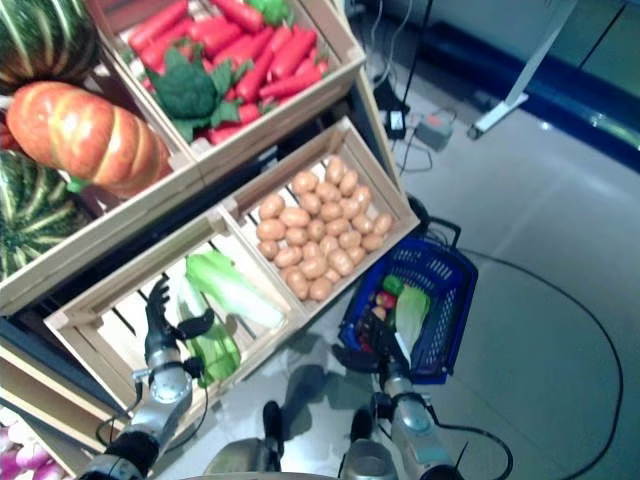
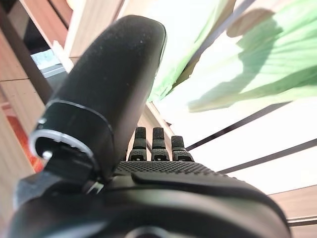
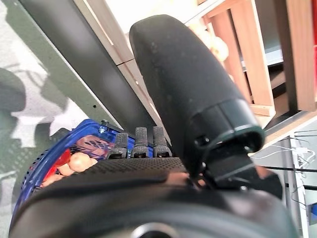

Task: Put vegetables into the basket

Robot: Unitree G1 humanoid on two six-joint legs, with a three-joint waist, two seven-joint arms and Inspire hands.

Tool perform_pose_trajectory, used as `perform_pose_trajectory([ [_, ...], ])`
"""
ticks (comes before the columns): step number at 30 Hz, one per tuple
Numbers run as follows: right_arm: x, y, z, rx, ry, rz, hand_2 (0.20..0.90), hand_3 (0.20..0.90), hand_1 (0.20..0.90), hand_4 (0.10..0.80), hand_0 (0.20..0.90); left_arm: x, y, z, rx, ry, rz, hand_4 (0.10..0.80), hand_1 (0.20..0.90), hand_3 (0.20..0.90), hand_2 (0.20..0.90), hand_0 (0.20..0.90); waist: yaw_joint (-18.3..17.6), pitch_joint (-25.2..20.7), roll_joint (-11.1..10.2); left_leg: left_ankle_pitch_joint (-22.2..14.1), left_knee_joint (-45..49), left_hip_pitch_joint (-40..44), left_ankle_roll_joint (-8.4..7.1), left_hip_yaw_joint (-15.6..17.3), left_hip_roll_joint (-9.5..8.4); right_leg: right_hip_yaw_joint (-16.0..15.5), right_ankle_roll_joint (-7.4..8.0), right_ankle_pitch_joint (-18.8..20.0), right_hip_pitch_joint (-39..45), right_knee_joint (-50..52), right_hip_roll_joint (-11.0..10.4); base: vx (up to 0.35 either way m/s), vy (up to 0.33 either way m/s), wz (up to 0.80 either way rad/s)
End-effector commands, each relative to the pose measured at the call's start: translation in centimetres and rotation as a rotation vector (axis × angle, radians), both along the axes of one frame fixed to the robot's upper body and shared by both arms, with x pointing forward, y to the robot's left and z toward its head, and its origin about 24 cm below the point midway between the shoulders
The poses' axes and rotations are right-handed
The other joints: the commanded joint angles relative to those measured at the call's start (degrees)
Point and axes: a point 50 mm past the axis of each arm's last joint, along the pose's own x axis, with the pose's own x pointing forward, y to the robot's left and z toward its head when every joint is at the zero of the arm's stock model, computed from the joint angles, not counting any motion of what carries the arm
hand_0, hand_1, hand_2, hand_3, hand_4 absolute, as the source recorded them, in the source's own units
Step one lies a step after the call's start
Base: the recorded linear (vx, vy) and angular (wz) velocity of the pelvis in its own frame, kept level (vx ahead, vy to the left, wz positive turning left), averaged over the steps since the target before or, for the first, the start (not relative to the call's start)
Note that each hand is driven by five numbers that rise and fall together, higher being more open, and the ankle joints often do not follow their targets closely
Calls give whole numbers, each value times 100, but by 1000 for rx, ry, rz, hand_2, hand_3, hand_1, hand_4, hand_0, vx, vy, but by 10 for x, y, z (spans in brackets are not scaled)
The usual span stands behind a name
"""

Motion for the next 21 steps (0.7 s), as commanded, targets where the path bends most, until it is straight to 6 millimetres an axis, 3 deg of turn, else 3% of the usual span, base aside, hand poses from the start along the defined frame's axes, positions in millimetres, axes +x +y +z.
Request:
perform_pose_trajectory([
  [1, 23, 11, 35, 80, -208, 34, 900, 900, 900, 800, 900, 30, 6, 41, 86, -176, 86, 800, 900, 900, 900, 900, -117, 298, -226, -1047, 1663, -565, -115, 158, -62, -64, -528, -825, -565, 1475, -227, -113, 35, -7],
  [11, 48, 7, 49, -7, -218, -55, 900, 900, 900, 800, 900, 50, 30, 54, -32, -159, 245, 800, 900, 900, 900, 900, -241, 651, -427, -1613, 3481, -1948, -64, 101, 217, 187, -690, -1426, -1945, 3315, -379, -81, 25, -5],
  [21, 62, 3, 65, -31, -245, -121, 900, 900, 900, 800, 900, 58, 52, 64, -179, -141, 425, 800, 900, 900, 900, 900, -297, 788, -562, -2255, 4830, -3085, 84, 55, 349, 416, -672, -1902, -3227, 4802, -598, -25, 29, -3],
])
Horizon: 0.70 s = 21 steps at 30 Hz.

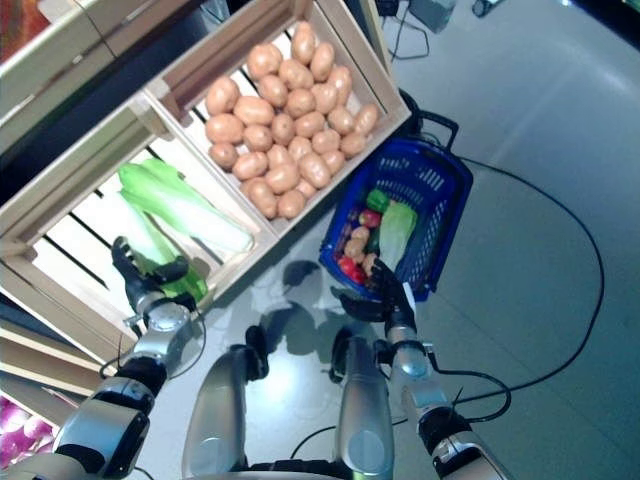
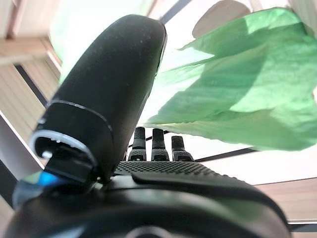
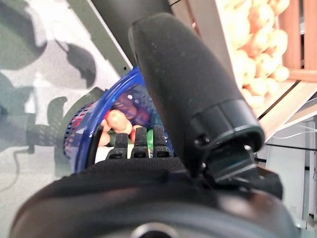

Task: Put vegetables into the basket

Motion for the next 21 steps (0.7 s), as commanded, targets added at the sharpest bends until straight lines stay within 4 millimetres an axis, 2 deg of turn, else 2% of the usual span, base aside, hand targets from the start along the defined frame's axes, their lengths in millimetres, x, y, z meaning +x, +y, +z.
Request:
perform_pose_trajectory([
  [1, 10, 9, 25, 55, -128, -40, 900, 900, 900, 800, 900, 2, 21, 14, 2, -23, 102, 800, 900, 900, 900, 900, -166, -94, -116, -840, 656, -126, 209, 109, -100, -69, -101, -101, 55, 74, -48, -20, 24, 4],
  [8, 17, 10, 38, 63, -175, -73, 900, 900, 900, 800, 900, 13, 18, 14, -103, 47, 72, 800, 900, 900, 900, 900, -258, 40, -167, -1024, 1095, -706, 200, 62, -11, 57, -71, -199, -587, 505, -18, -29, 6, -1],
  [16, 22, 14, 44, 72, -187, -88, 900, 900, 900, 800, 900, 21, 9, 8, -209, 124, 15, 800, 900, 900, 900, 900, -327, 91, -238, -1091, 1288, -1152, 228, 70, 18, 126, -43, -208, -1103, 767, 13, -4, 0, 0],
  [19, 22, 14, 44, 79, -190, -102, 900, 900, 900, 800, 900, 25, 4, 6, -311, 101, -25, 800, 900, 900, 900, 900, -366, 91, -259, -1137, 1380, -1273, 241, 75, 33, 127, -35, -242, -1251, 886, 14, -32, -7, -1],
  [20, 22, 14, 45, 78, -192, -106, 900, 900, 900, 800, 900, 25, 3, 6, -344, 82, -31, 759, 839, 839, 839, 839, -372, 91, -260, -1143, 1388, -1281, 241, 76, 38, 128, -34, -248, -1263, 896, 17, 0, 0, 0],
  [21, 23, 14, 45, 72, -197, -108, 900, 900, 900, 800, 900, 26, 2, 5, -372, 56, -44, 400, 300, 300, 300, 300, -378, 91, -259, -1150, 1393, -1280, 241, 84, 47, 129, -28, -255, -1269, 907, 19, -20, 2, -4],
])
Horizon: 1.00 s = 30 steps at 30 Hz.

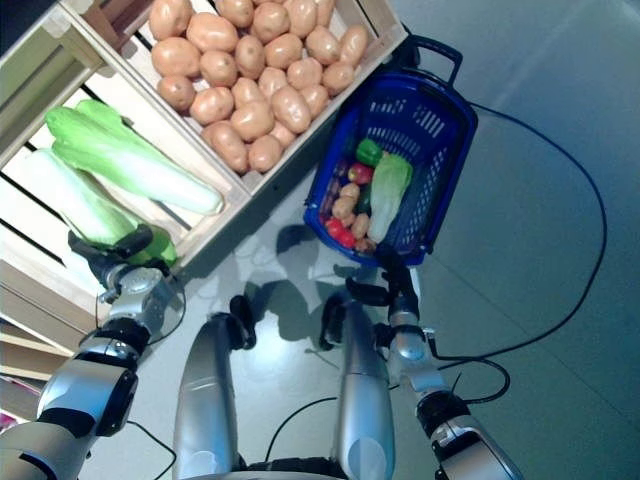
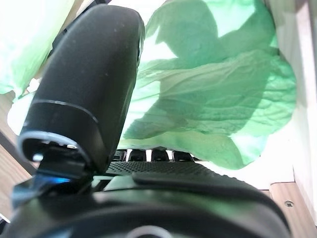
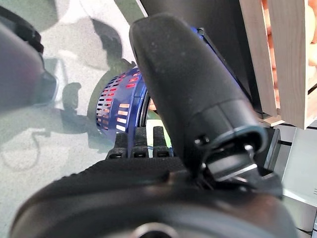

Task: Put vegetables into the basket

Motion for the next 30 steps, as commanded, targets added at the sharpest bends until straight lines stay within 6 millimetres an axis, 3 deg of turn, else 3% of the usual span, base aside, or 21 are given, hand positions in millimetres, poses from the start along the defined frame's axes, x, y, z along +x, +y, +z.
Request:
perform_pose_trajectory([
  [1, 9, 13, 30, 86, -159, -29, 900, 900, 900, 800, 900, 4, -24, -30, -258, 45, -198, 400, 300, 300, 300, 300, -237, 18, -178, -1023, 393, 201, 273, 380, -140, 109, 167, -91, 151, -21, -85, -25, 2, -7],
  [8, 8, 12, 32, 88, -172, -19, 900, 900, 900, 800, 900, 4, -27, -27, -291, -13, -177, 400, 300, 300, 300, 300, -248, 18, -156, -1054, 380, 384, 282, 451, -86, 83, 161, -121, 308, -53, -82, -32, 5, -5],
  [16, 3, 12, 27, 91, -164, -1, 900, 900, 900, 800, 900, -10, -23, -41, -250, 11, -157, 400, 300, 300, 300, 300, -212, -28, -56, -825, -361, 1478, 267, 589, -150, 41, 208, 24, 1299, -691, -73, 3, 1, 0],
  [20, -5, 14, 19, 110, -158, 6, 900, 900, 900, 800, 900, -20, -25, -55, -224, 31, -201, 400, 300, 300, 300, 300, -181, -301, -3, -577, -1072, 2244, 280, 643, -278, -80, 258, 210, 2014, -1310, -113, 41, -6, -6],
  [26, -27, 14, 0, 179, -124, -7, 900, 900, 900, 800, 900, -55, -39, -85, -243, -4, -166, 400, 300, 300, 300, 300, -52, -826, 109, -262, -2133, 3422, 276, 674, -530, -332, 324, 450, 3266, -2388, -73, 106, -26, -1],
  [30, -41, 19, -4, 239, -124, -18, 900, 900, 900, 800, 900, -69, -47, -82, -80, -35, -185, 400, 300, 300, 300, 300, 60, -1190, 186, -83, -2800, 4117, 259, 620, -650, -484, 355, 656, 4116, -3238, 67, 133, -50, 11],
])
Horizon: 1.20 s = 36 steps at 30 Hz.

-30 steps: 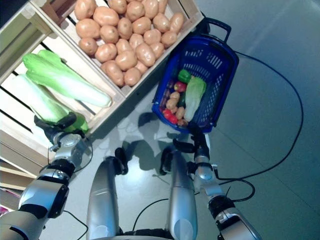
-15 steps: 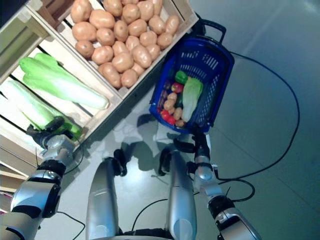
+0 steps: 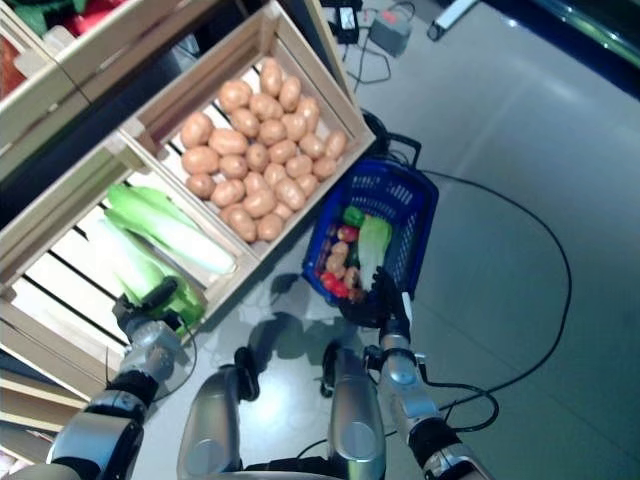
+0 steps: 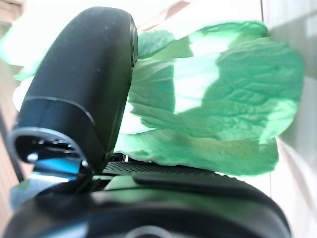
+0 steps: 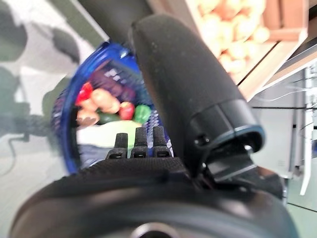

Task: Put vegetables into the basket

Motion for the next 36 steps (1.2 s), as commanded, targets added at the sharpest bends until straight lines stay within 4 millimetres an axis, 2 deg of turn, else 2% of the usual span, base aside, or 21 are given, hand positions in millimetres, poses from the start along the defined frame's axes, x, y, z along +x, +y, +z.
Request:
perform_pose_trajectory([
  [1, -2, 3, 23, 105, -186, -12, 900, 900, 900, 800, 900, -6, -15, 16, 235, -140, -56, 400, 300, 300, 300, 300, 52, -1233, 279, -275, -576, 727, 370, 266, -396, -126, -23, 405, 804, -1150, 90, 161, -41, 11],
  [5, -9, 9, 28, 141, -227, 8, 900, 900, 900, 800, 900, -18, -17, 30, 355, -246, -70, 400, 300, 300, 300, 300, 148, -1535, 354, -20, -1406, 1314, 359, 197, -519, -264, 4, 653, 1470, -2010, 223, 112, -33, 9],
  [9, -8, 14, 42, 224, -318, 99, 900, 900, 900, 800, 900, -22, -16, 64, 571, -402, -159, 400, 300, 300, 300, 300, 251, -1785, 380, 233, -2179, 1760, 344, 64, -636, -360, 43, 961, 1961, -2758, 344, 64, -48, 10],
  [13, -5, 15, 61, 339, -431, 238, 900, 900, 900, 800, 900, -28, -12, 97, 750, -553, -220, 400, 300, 300, 300, 300, 361, -1987, 367, 418, -2816, 2102, 299, 23, -675, -511, 94, 1232, 2333, -3412, 437, 60, -51, 12],
  [16, -3, 20, 70, 439, -479, 360, 900, 900, 900, 800, 900, -27, -16, 118, 843, -662, -292, 400, 300, 300, 300, 300, 414, -2120, 344, 496, -3109, 2262, 272, 46, -680, -613, 108, 1326, 2501, -3694, 502, 38, -45, 18],
  [20, 3, 20, 83, 541, -533, 451, 900, 900, 900, 800, 900, -22, -30, 141, 962, -781, -429, 400, 300, 300, 300, 300, 457, -2266, 279, 419, -3109, 2274, 251, 35, -671, -677, 114, 1420, 2649, -3993, 590, 26, -58, 12],
  [26, 16, 27, 105, 757, -605, 559, 900, 900, 900, 800, 900, -13, -57, 151, 1129, -852, -657, 400, 300, 300, 300, 300, 463, -2443, 248, 343, -3109, 2341, 273, 134, -642, -632, 113, 1366, 2671, -3993, 641, 22, -43, 2],
  [31, 26, 39, 122, 793, -621, 624, 900, 900, 900, 800, 900, -9, -76, 155, 1190, -895, -783, 400, 300, 300, 300, 300, 440, -2515, 234, 311, -3109, 2400, 282, 168, -631, -545, 98, 1333, 2710, -3993, 675, 23, -23, -5],
  [36, 29, 50, 127, 820, -607, 654, 900, 900, 900, 800, 900, -9, -93, 163, 1219, -980, -828, 400, 300, 300, 300, 300, 443, -2554, 217, 270, -3109, 2446, 287, 178, -626, -482, 106, 1309, 2747, -3993, 684, 13, -11, -13],
])
